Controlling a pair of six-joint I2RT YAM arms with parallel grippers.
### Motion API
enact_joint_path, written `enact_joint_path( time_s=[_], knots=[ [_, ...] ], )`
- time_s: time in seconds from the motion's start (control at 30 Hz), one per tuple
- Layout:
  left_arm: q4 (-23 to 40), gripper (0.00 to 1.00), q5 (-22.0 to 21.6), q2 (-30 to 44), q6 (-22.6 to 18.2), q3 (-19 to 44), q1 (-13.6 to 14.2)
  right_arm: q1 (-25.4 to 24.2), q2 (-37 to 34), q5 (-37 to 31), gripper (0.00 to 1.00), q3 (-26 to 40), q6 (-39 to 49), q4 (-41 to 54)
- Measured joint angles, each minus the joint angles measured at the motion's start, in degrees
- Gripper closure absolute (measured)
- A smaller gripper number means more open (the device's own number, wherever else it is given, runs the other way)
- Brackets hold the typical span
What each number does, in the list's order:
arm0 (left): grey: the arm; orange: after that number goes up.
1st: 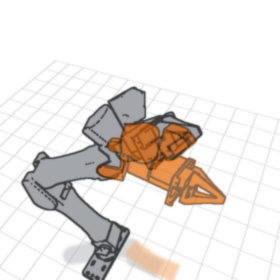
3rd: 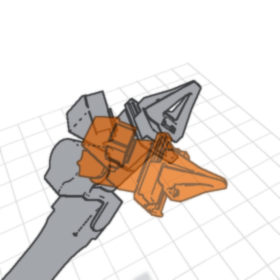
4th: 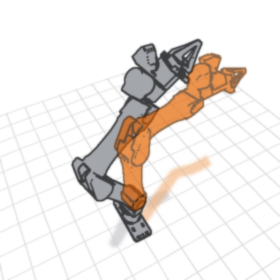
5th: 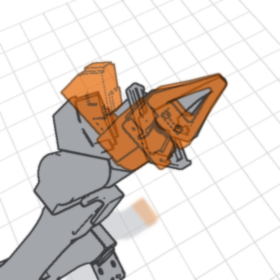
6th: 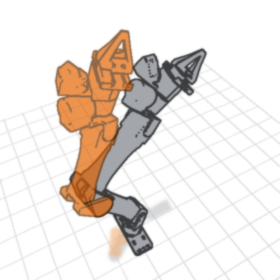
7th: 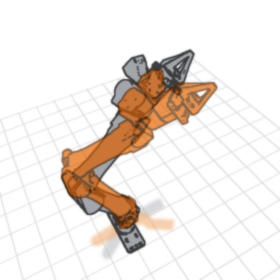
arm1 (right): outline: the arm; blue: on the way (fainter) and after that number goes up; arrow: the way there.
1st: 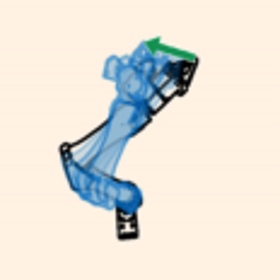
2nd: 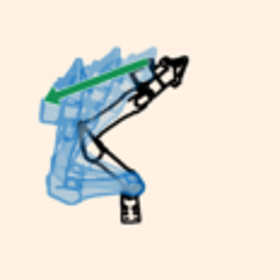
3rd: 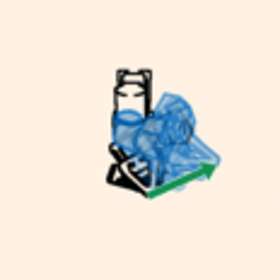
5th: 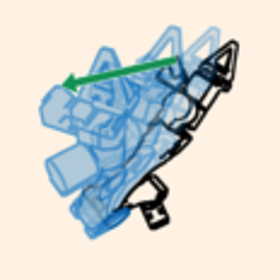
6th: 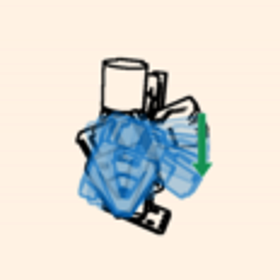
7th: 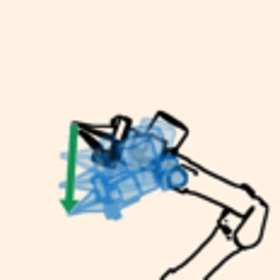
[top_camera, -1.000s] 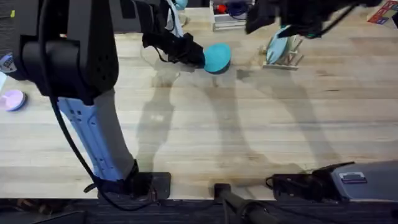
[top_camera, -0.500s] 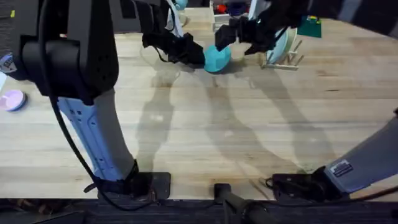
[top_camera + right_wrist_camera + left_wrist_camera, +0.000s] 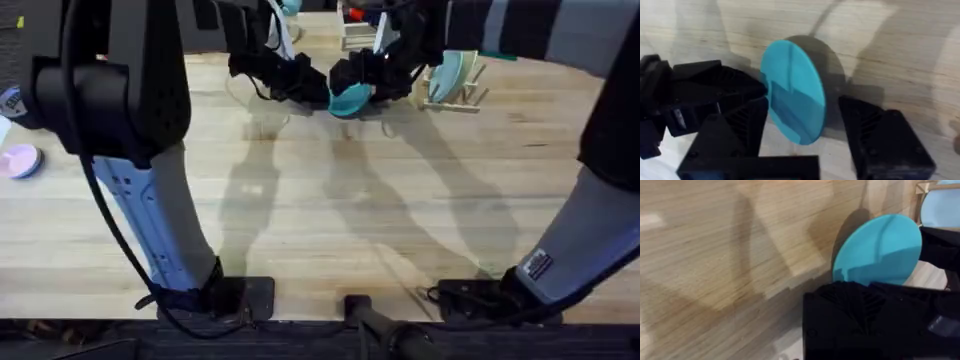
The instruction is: Pick up the plates from the table one by one and place each into a slot on the dish rack.
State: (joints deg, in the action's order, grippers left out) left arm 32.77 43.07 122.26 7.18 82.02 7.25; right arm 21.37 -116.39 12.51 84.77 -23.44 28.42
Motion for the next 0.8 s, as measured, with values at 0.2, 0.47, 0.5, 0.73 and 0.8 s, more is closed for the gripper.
enact_joint_path(
  time_s=[0.2,0.47,0.5,0.73,0.8],
  knots=[
    [0.00,0.962,0.00,0.00,0.15,0.00,0.00,-0.09,-0.26,0.50,0.477,0.00,-1.22,-0.54],
    [-0.03,0.962,-0.70,0.02,0.20,0.24,-0.22,-0.12,0.89,4.36,0.963,1.77,-2.28,-1.35],
    [0.15,0.962,-0.83,0.02,0.20,0.25,-0.22,-0.11,0.93,4.50,0.965,1.75,-2.30,-1.11],
    [9.60,0.963,-3.54,0.02,-1.84,3.59,0.01,-0.11,0.99,4.76,0.972,1.77,-2.32,0.37],
    [13.60,0.963,-5.28,0.01,-3.24,5.87,0.10,-0.12,1.27,4.70,0.973,1.77,-2.19,0.93]
  ],
)
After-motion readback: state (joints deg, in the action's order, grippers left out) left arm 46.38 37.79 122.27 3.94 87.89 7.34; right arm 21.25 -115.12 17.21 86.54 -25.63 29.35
